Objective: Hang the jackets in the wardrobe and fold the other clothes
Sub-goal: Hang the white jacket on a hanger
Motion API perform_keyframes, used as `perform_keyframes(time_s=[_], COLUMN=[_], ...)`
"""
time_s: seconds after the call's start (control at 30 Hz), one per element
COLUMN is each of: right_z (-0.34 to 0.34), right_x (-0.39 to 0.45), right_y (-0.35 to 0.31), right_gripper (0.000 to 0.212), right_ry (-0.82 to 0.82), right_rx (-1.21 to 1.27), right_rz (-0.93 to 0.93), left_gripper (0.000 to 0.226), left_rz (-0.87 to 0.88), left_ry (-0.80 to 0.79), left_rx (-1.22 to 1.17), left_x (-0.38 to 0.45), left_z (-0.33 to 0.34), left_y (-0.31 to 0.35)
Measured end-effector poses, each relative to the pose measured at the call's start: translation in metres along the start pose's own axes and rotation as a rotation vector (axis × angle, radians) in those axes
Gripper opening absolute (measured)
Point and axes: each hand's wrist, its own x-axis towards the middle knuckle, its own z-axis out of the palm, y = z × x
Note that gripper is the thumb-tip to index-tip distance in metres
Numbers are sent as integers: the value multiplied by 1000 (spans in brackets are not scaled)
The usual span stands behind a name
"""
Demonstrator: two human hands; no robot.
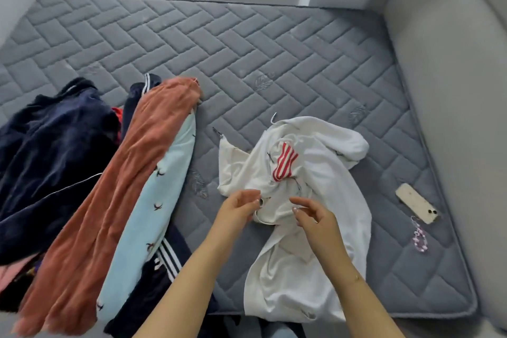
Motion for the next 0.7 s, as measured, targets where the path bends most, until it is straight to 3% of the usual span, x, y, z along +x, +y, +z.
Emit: perform_keyframes(time_s=[0.2, 0.33, 0.43, 0.53, 0.6, 0.7], right_z=[-25, -17, -7, 11, 27, 43], right_x=[130, 214, 266, 301, 312, 313], right_y=[54, 87, 110, 134, 151, 171], right_gripper=[26, 33, 70, 107, 112, 88], right_ry=[-8, -65, -108, -199, -263, -209], right_rx=[-29, -154, -393, -633, -782, -1032], right_rz=[61, -38, -109, -140, -138, -174], left_gripper=[33, 43, 67, 88, 74, 23], left_rz=[-144, -50, 11, -27, 1, 31], left_ry=[244, 382, 537, 467, 385, 272], left_rx=[30, 272, 629, 804, 857, 623], left_x=[143, 228, 279, 310, 318, 308], left_z=[46, 56, 45, 27, 20, 18], left_y=[-48, -82, -97, -115, -130, -149])
